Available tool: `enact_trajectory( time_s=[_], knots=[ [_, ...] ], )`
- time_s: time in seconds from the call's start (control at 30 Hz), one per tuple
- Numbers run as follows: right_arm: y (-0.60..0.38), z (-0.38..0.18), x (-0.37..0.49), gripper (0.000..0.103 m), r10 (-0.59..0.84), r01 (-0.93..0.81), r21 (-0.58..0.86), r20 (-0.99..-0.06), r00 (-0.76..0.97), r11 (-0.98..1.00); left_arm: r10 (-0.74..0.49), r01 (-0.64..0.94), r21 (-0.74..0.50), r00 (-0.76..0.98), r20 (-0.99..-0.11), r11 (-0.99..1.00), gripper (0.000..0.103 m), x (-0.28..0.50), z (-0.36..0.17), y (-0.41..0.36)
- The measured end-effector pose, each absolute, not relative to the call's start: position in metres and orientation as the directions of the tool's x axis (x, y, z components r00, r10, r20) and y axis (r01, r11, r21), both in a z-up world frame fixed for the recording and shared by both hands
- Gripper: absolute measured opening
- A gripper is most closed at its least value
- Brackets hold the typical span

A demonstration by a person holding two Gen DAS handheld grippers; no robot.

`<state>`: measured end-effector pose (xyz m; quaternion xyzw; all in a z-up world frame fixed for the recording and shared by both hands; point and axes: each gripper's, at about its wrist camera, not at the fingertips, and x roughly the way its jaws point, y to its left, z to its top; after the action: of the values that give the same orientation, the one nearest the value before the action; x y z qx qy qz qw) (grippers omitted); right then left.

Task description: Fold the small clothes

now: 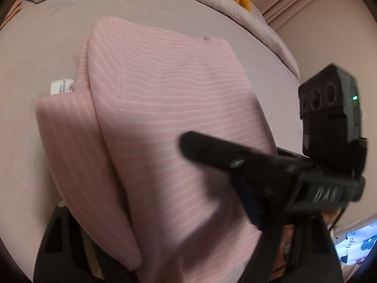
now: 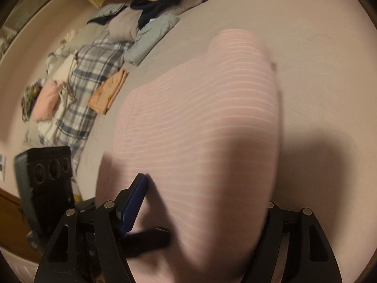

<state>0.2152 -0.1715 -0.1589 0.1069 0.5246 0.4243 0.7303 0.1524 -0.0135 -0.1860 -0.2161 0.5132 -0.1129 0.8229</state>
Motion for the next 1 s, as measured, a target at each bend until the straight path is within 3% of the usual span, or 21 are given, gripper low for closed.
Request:
enact_trajectory(
  time_s=[0.17,0.23,0.3,0.67,1.0],
  knots=[
    [-0.159,-0.152,0.208,0.055,0.691,-0.548,0.534,-0.713,0.118,0.644,-0.388,-0.080,-0.470,0.454,-0.802,0.879,0.047,0.147,-0.178,-0.005],
    [-0.163,-0.147,0.207,0.045,0.701,-0.538,0.540,-0.699,0.142,0.647,-0.378,-0.080,-0.460,0.457,-0.805,0.884,0.043,0.147,-0.171,-0.009],
    [-0.164,-0.140,0.204,0.041,0.694,-0.550,0.520,-0.701,0.163,0.654,-0.369,-0.074,-0.450,0.462,-0.806,0.890,0.042,0.145,-0.162,-0.015],
    [-0.181,-0.097,0.199,0.041,0.679,-0.584,0.436,-0.673,0.293,0.685,-0.365,0.016,-0.419,0.523,-0.770,0.908,0.042,0.140,-0.112,-0.036],
    [-0.192,-0.080,0.213,0.041,0.661,-0.548,0.420,-0.650,0.374,0.723,-0.378,0.079,-0.400,0.534,-0.757,0.913,0.042,0.172,-0.102,-0.055]
  ],
)
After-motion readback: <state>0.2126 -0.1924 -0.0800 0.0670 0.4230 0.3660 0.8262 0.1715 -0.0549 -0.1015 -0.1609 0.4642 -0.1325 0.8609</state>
